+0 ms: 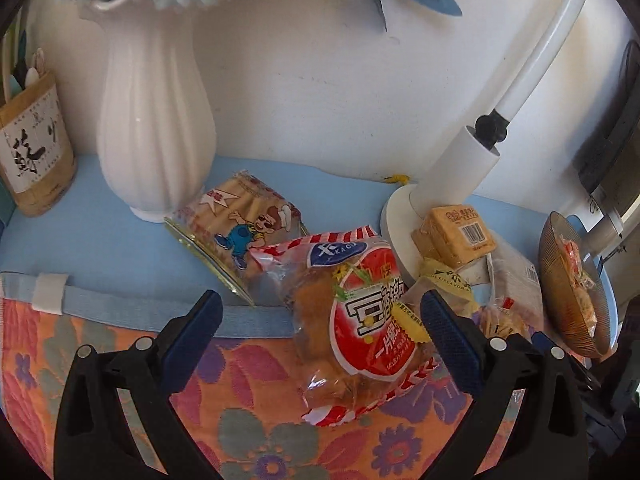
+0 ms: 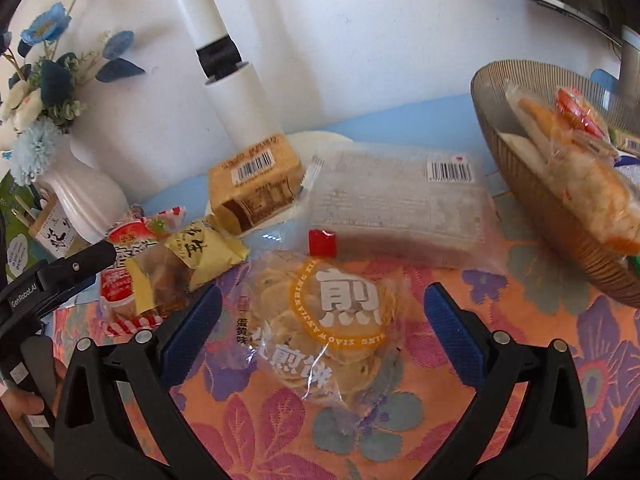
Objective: Organize snacks
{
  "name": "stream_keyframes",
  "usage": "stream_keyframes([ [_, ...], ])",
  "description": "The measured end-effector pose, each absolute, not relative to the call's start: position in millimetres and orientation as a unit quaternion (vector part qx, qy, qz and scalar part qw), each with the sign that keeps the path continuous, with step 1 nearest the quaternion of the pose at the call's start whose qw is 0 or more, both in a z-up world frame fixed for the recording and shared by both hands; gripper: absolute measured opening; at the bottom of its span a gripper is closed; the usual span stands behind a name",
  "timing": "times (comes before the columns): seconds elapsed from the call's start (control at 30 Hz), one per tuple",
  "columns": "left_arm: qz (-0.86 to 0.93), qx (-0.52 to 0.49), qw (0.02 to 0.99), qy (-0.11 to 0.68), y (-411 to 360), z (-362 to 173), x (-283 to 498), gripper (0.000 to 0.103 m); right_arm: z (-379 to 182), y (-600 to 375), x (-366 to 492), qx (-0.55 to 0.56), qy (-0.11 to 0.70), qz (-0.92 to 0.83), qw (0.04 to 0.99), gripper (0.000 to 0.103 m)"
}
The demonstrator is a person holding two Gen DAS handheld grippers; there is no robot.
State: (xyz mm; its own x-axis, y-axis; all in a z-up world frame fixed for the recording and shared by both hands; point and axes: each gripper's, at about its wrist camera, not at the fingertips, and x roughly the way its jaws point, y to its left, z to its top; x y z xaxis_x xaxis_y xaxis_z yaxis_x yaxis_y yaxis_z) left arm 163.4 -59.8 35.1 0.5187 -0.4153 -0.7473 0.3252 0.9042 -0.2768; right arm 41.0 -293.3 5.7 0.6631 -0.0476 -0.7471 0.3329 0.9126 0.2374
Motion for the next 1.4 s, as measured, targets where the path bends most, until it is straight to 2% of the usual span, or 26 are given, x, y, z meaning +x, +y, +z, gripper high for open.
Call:
stream_keyframes([
  [0.07, -0.21, -0.031, 0.873, 0.44, -72, 20, 168, 0.098, -6, -296, 43, 0.194, 0.395, -0.096, 0.893, 0.1],
  [0.17, -0.237, -0.088, 0.869, 0.426, -64, 2, 170, 0.098, -6, -295, 43, 0.188, 0.394, -0.099, 0.894, 0.1],
  [1.4, -0.247, -0.098, 0.865, 0.426, -64, 1, 172, 0.098, -6, -292, 49, 0.188, 0.395, -0.1, 0.894, 0.1],
])
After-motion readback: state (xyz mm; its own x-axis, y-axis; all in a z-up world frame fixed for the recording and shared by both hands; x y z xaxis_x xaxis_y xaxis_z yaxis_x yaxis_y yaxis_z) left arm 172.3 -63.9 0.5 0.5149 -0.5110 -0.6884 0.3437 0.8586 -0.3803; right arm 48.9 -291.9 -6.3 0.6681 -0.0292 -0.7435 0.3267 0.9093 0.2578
